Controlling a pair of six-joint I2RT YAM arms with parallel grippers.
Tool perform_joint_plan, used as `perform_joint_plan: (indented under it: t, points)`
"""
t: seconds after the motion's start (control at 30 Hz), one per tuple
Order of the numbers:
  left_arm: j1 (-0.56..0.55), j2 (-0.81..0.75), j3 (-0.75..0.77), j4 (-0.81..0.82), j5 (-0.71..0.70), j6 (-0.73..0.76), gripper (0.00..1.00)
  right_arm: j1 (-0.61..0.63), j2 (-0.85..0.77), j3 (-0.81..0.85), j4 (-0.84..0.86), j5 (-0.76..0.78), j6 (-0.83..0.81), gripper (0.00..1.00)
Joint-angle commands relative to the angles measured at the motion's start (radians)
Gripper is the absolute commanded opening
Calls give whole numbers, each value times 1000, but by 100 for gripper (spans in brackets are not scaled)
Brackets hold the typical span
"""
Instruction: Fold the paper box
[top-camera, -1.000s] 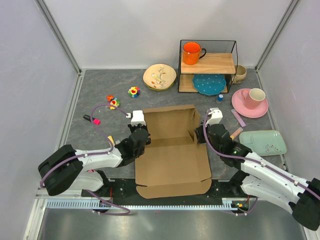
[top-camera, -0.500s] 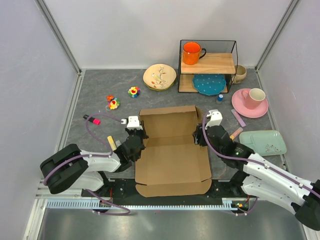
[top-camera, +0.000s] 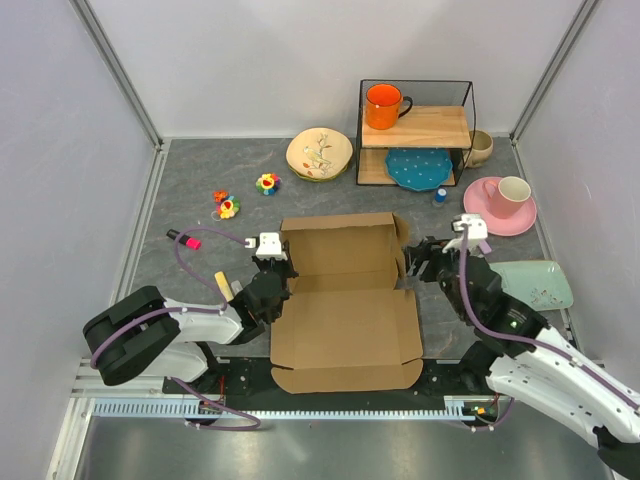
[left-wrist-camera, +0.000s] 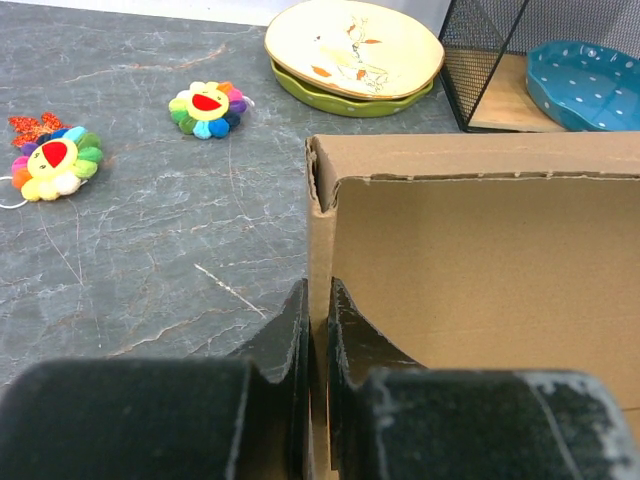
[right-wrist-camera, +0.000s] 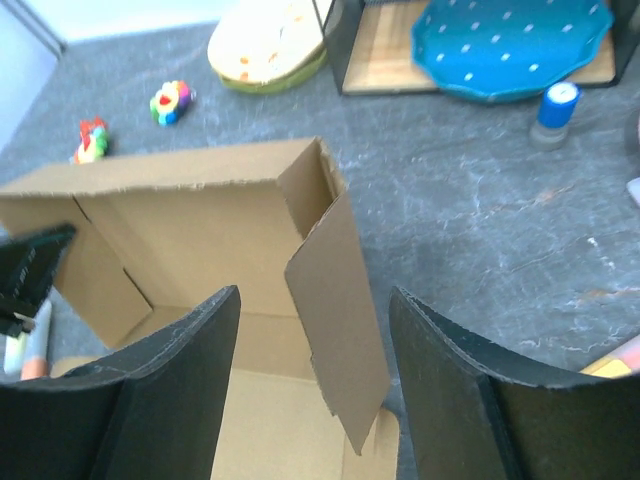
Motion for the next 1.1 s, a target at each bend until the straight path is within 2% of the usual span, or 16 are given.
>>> perform_joint_plan:
  t: [0.0, 0.1, 0.3, 0.53, 0.8, 1.07]
  points:
    - [-5, 4, -18, 63, -29, 35, 2, -1, -62, 9, 13, 143, 47, 68]
    - [-5, -2, -26, 77, -26, 41, 2, -15, -39, -4, -16, 174, 94, 63]
    - [-8, -22, -37, 91, -18, 51, 2, -38, 24, -80, 35, 90, 101, 60]
    - [-17, -28, -37, 94, -6, 71, 2, -41, 124, -106, 163, -25, 59, 68]
    - [-28, -30, -44, 122, 3, 98, 2, -45, 254, -83, 243, -15, 29, 72]
    - [-35, -25, -44, 146, 35, 118, 2, -81, 343, -84, 338, 1, 13, 81]
